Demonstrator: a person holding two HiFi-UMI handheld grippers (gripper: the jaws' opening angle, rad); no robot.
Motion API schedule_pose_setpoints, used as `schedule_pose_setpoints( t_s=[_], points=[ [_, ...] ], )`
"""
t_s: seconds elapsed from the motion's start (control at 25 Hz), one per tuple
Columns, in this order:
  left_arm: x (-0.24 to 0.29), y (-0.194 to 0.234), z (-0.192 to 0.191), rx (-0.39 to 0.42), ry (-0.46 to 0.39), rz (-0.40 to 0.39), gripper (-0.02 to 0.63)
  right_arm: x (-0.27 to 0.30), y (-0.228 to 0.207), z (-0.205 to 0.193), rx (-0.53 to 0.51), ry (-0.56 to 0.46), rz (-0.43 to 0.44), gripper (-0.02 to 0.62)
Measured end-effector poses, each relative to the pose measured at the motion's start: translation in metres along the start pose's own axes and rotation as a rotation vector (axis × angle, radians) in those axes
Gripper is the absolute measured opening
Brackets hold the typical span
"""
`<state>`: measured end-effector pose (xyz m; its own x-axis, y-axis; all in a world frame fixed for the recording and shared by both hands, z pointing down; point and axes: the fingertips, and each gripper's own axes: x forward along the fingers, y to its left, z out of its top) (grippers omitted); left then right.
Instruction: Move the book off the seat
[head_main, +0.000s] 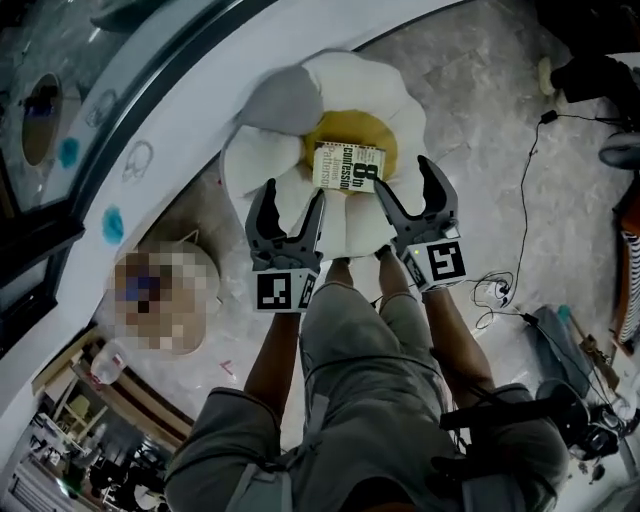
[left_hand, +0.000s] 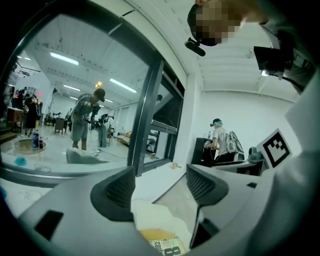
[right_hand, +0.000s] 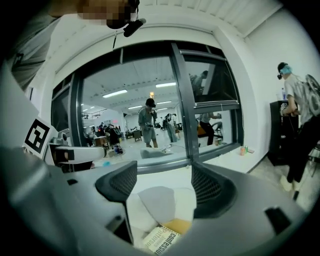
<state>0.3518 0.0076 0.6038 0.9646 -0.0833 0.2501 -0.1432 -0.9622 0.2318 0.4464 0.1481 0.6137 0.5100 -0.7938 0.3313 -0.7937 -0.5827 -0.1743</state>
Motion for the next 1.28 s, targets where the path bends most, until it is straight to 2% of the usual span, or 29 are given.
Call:
schedule_pose_setpoints(
  t_s=[0.16, 0.36, 0.68, 0.88, 1.28],
  points=[
    [0.023, 0.008, -0.055, 0.001, 0.044, -0.002, 0.331, 0.017, -0.018, -0.047, 0.025, 0.013, -0.025, 0.328],
    [0.047, 0.018, -0.13, -0.007, 0.109, 0.012, 0.324, 0.033, -0.045, -0.127, 0.076, 0.069, -0.067, 0.328],
    [0.083, 0.031, -0.252, -0.025, 0.238, 0.01, 0.316, 0.066, -0.079, -0.243, 0.111, 0.168, -0.078, 0.328],
    [0.092, 0.044, -0.321, -0.069, 0.323, 0.032, 0.31, 0.08, -0.086, -0.307, 0.127, 0.25, -0.08, 0.328],
    [0.108, 0.071, -0.441, -0.093, 0.498, 0.061, 0.307, 0.097, -0.096, -0.432, 0.164, 0.448, -0.073, 0.328]
  ],
)
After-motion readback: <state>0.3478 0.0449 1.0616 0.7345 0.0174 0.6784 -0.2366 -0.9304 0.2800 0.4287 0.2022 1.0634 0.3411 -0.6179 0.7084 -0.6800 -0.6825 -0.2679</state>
